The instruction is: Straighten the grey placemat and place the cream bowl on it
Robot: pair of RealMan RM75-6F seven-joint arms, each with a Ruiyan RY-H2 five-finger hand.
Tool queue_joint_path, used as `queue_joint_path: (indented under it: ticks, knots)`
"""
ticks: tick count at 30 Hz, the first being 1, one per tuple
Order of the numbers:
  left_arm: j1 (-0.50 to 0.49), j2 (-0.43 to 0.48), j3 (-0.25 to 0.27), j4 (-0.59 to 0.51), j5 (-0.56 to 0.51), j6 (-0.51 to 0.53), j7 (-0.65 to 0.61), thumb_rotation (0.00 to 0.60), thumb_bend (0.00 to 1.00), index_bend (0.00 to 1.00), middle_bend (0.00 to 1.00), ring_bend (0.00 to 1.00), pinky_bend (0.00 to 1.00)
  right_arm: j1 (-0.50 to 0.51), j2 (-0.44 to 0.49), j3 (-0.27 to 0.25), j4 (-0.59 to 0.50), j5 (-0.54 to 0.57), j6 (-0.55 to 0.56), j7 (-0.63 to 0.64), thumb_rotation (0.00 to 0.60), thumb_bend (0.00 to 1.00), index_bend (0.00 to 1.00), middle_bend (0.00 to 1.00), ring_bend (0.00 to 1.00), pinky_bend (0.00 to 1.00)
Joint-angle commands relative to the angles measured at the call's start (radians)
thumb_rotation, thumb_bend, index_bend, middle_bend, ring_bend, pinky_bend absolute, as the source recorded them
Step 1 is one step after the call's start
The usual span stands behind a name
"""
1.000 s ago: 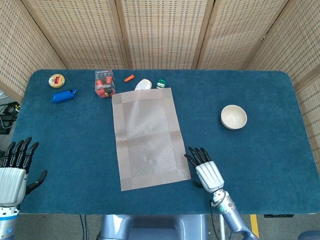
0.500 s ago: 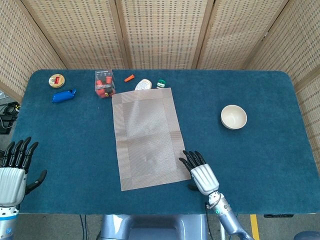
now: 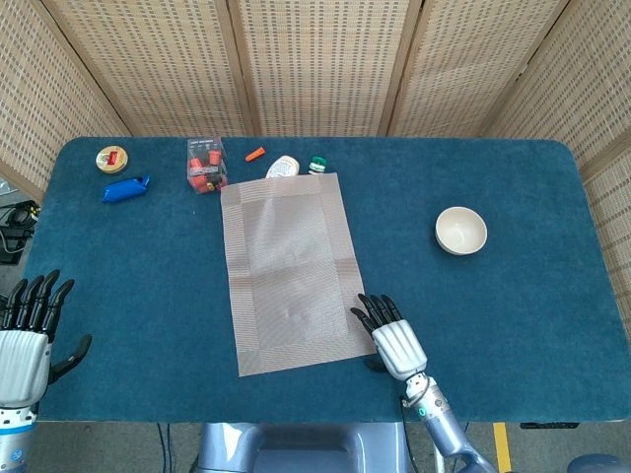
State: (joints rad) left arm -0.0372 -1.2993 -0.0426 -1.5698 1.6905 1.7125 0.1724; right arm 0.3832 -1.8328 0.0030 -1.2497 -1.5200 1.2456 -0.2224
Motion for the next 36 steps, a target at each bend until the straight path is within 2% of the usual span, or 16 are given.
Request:
queue_joint_path:
  ticks: [1, 8, 11, 16, 19, 25, 36]
  knots:
    - [0.001, -0.002, 0.000, 0.001, 0.002, 0.003, 0.002, 0.600, 0.29, 0.08, 0.00, 0.00, 0.00, 0.001, -0.012, 0.008, 0.013, -0.003, 0.005, 0.010, 0.600, 0.04, 0.18, 0.00, 0.00, 0.08]
    - [0.002, -0.002, -0.001, 0.000, 0.001, 0.003, -0.002, 0.600, 0.29, 0.09, 0.00, 0.00, 0.00, 0.006, -0.045, 0.020, 0.059, -0.018, 0.021, 0.039, 0.600, 0.08, 0.19, 0.00, 0.00, 0.09]
    - [0.003, -0.001, -0.002, 0.001, -0.001, 0.004, -0.004, 0.600, 0.29, 0.09, 0.00, 0.00, 0.00, 0.008, -0.051, 0.022, 0.069, -0.018, 0.018, 0.040, 0.600, 0.14, 0.20, 0.00, 0.00, 0.10]
    - [0.003, -0.001, -0.001, 0.000, 0.003, 0.005, -0.005, 0.600, 0.29, 0.09, 0.00, 0.00, 0.00, 0.013, -0.081, 0.014, 0.129, -0.058, 0.051, 0.085, 0.600, 0.39, 0.24, 0.00, 0.00, 0.13]
    - [0.004, 0.000, -0.002, 0.000, 0.002, 0.006, -0.008, 0.600, 0.29, 0.09, 0.00, 0.00, 0.00, 0.010, -0.096, 0.010, 0.157, -0.074, 0.073, 0.118, 0.600, 0.51, 0.24, 0.00, 0.00, 0.15]
    - [0.004, 0.000, -0.001, 0.000, 0.004, 0.005, -0.009, 0.600, 0.29, 0.09, 0.00, 0.00, 0.00, 0.009, -0.105, 0.006, 0.186, -0.082, 0.078, 0.160, 0.600, 0.55, 0.24, 0.00, 0.00, 0.15]
    - [0.005, 0.003, -0.002, -0.003, 0.001, 0.006, -0.020, 0.600, 0.29, 0.10, 0.00, 0.00, 0.00, 0.019, -0.136, 0.011, 0.228, -0.068, 0.042, 0.153, 0.600, 0.56, 0.24, 0.00, 0.00, 0.15]
